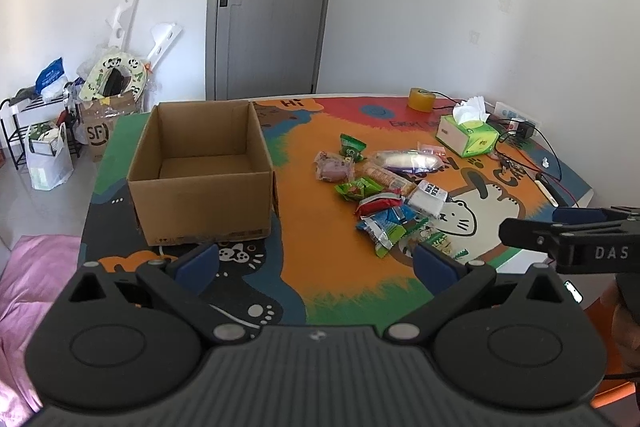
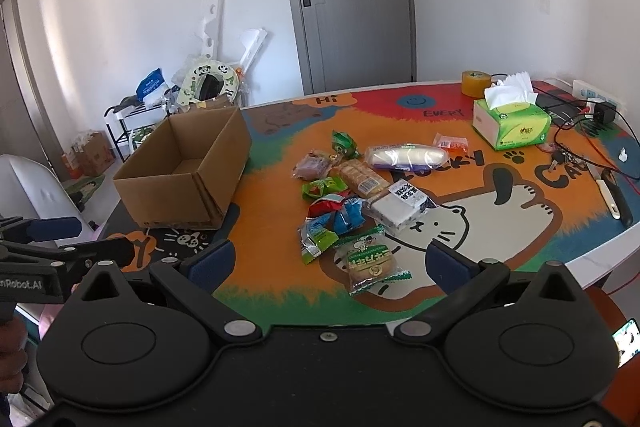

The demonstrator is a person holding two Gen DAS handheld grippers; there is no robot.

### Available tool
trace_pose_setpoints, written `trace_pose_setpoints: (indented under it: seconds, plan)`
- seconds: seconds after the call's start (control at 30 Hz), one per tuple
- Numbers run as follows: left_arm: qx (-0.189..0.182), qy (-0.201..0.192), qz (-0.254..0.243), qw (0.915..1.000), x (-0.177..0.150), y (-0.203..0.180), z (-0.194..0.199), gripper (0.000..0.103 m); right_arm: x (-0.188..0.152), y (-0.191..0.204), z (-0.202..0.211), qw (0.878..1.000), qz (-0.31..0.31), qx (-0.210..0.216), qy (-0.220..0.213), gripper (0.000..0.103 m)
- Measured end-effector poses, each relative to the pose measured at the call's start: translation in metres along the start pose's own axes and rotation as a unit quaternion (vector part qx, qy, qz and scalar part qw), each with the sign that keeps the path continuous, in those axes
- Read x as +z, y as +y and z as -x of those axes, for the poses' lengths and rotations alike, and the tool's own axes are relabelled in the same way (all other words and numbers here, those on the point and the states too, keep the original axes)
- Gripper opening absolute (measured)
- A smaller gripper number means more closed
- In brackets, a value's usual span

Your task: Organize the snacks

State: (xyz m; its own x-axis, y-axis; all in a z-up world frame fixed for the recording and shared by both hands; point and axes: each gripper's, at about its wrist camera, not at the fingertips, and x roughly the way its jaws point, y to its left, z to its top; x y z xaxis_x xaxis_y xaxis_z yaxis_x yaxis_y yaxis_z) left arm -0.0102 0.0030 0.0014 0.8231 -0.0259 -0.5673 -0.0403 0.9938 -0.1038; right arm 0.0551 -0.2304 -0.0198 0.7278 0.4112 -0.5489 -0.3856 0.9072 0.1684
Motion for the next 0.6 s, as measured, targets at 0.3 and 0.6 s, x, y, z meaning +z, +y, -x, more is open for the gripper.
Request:
trace_pose_setpoints:
  seconds: [0.3, 0.6]
  plan:
    - [0.005, -0.008, -0.003, 1.0, -0.0001, -0.0015, 0.0015, 0.103, -0.0012, 0.0, 0.0024, 1.0, 0.0, -0.006, -0.003, 0.103]
    - [0.004, -0.012, 0.004, 0.9999, 0.0012, 0.0017, 0.0037, 0.103, -0.0002, 0.0002, 0.0045, 1.0, 0.0, -0.007, -0.005, 0.103]
